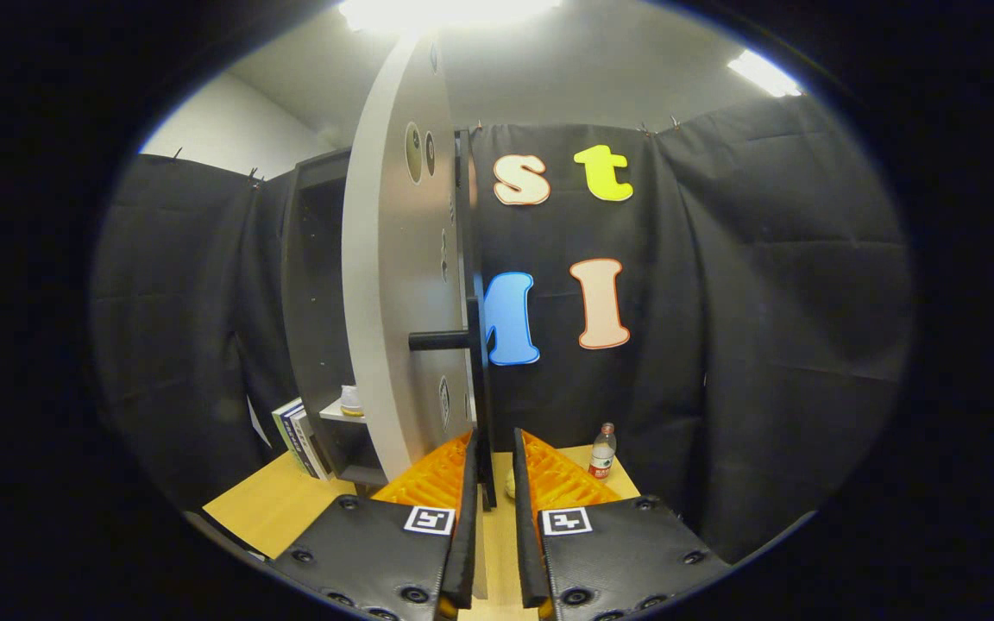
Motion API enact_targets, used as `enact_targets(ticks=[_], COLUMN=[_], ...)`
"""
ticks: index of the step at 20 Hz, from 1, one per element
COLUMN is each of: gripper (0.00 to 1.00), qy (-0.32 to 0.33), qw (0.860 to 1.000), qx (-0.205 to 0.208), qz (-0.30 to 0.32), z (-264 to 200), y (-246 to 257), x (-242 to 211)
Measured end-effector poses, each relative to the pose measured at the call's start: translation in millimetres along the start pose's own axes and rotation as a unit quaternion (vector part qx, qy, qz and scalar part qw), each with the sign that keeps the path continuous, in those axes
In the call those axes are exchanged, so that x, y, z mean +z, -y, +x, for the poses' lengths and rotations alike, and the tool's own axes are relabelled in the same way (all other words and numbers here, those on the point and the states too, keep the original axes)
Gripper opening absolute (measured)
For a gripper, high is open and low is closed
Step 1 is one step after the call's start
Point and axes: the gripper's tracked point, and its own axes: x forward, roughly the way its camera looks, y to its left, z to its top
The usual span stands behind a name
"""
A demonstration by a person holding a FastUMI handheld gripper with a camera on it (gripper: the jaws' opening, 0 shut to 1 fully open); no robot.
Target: Open the shoe cabinet door, grab the shoes and put them into the shoe cabinet, then close the shoe cabinet door.
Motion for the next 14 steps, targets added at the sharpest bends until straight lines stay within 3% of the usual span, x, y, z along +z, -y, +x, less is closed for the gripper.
enact_targets(ticks=[2, 3, 4, 6, 8, 11, 14], gripper=[0.23, 0.33, 0.34, 0.36, 0.5, 0.7, 0.91], qy=[-0.003, -0.001, 0.0, -0.002, -0.007, 0.007, -0.002], qw=[1.0, 0.999, 0.998, 0.997, 0.998, 0.996, 0.998], qx=[-0.019, -0.041, -0.065, -0.074, -0.064, -0.082, -0.041], qz=[-0.001, -0.007, -0.01, -0.008, -0.008, -0.028, -0.051], z=[-13, -19, -26, -38, -48, -68, -67], y=[6, 14, 21, 14, -1, -19, -67], x=[1, 0, -1, -5, -8, -19, -39])
